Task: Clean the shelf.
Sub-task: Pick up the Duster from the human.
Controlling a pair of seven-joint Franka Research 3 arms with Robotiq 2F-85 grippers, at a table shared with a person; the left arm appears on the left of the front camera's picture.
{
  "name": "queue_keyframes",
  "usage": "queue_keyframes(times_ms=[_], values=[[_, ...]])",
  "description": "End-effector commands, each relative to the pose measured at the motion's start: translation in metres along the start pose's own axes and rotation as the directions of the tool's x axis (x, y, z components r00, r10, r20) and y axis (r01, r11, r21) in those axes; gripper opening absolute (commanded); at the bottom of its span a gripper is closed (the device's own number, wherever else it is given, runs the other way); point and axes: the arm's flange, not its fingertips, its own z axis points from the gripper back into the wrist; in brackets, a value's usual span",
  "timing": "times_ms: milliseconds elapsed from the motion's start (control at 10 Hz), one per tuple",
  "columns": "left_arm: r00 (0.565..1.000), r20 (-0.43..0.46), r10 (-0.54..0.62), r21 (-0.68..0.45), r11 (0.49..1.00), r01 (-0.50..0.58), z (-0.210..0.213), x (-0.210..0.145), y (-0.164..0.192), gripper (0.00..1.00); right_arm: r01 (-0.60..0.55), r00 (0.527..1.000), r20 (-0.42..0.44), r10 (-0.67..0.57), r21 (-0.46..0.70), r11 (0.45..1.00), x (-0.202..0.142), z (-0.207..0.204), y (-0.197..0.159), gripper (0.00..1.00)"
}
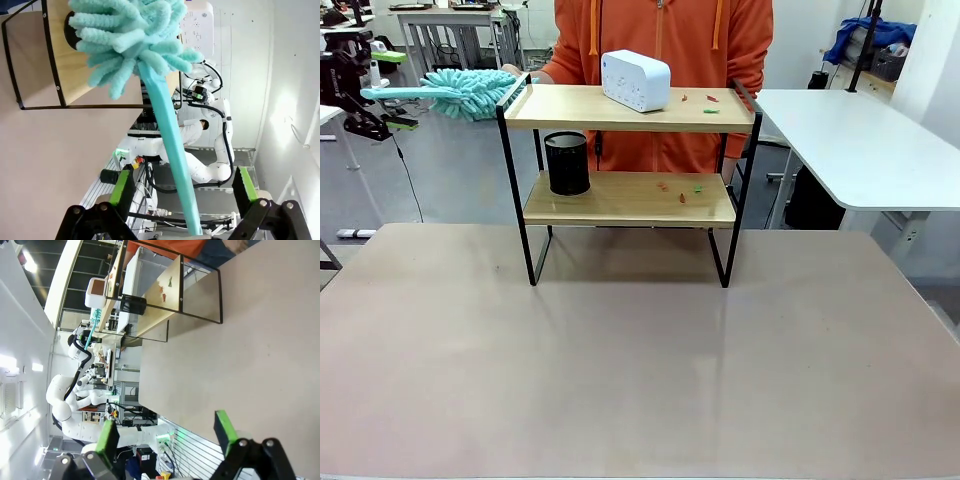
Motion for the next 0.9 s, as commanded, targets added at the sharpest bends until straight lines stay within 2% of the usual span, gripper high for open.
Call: queue_keyframes(times_ms=[0, 100, 200, 300, 400, 600, 700, 800], values=[[1.0, 0.006, 0.003, 0.003, 1.0, -0.003, 0.0028, -0.0051, -0.0019, 1.0, -0.028, 1.0, 0.013, 0.028, 0.017, 0.999, 0.0026, -0.0012, 0.0018, 1.0], [1.0, 0.01, -0.004, 0.015, 1.0, 0.004, 0.0021, -0.0057, -0.0014, 0.62, -0.028, 1.0, 0.013, 0.028, 0.017, 0.999, 0.0026, -0.0012, 0.0018, 1.0], [1.0, 0.004, -0.02, 0.018, 1.0, 0.02, 0.001, -0.0069, -0.0012, 0.43, -0.028, 1.0, 0.013, 0.028, 0.017, 0.999, 0.0026, -0.0012, 0.0018, 1.0], [1.0, 0.002, -0.022, 0.016, 1.0, 0.022, 0.0005, -0.0075, -0.0017, 0.05, -0.028, 1.0, 0.013, 0.028, 0.017, 0.999, 0.0026, -0.0012, 0.0018, 1.0], [1.0, 0.003, -0.029, 0.019, 0.999, 0.029, 0.0006, -0.0081, -0.0021, 0.0, -0.028, 1.0, 0.013, 0.028, 0.017, 0.999, 0.0026, -0.0012, 0.0018, 1.0], [0.999, 0.008, -0.036, 0.026, 0.999, 0.035, 0.0002, -0.0103, -0.002, 0.0, -0.028, 1.0, 0.013, 0.028, 0.017, 0.999, 0.0026, -0.0012, 0.0018, 1.0], [0.999, 0.008, -0.037, 0.03, 0.999, 0.037, -0.0003, -0.0115, -0.0018, 0.04, -0.028, 1.0, 0.013, 0.028, 0.017, 0.999, 0.0026, -0.0012, 0.0018, 1.0], [0.999, 0.014, -0.043, 0.043, 0.998, 0.042, -0.0012, -0.0128, -0.0013, 0.0, -0.028, 1.0, 0.013, 0.028, 0.017, 0.999, 0.0026, -0.0012, 0.0018, 1.0]])
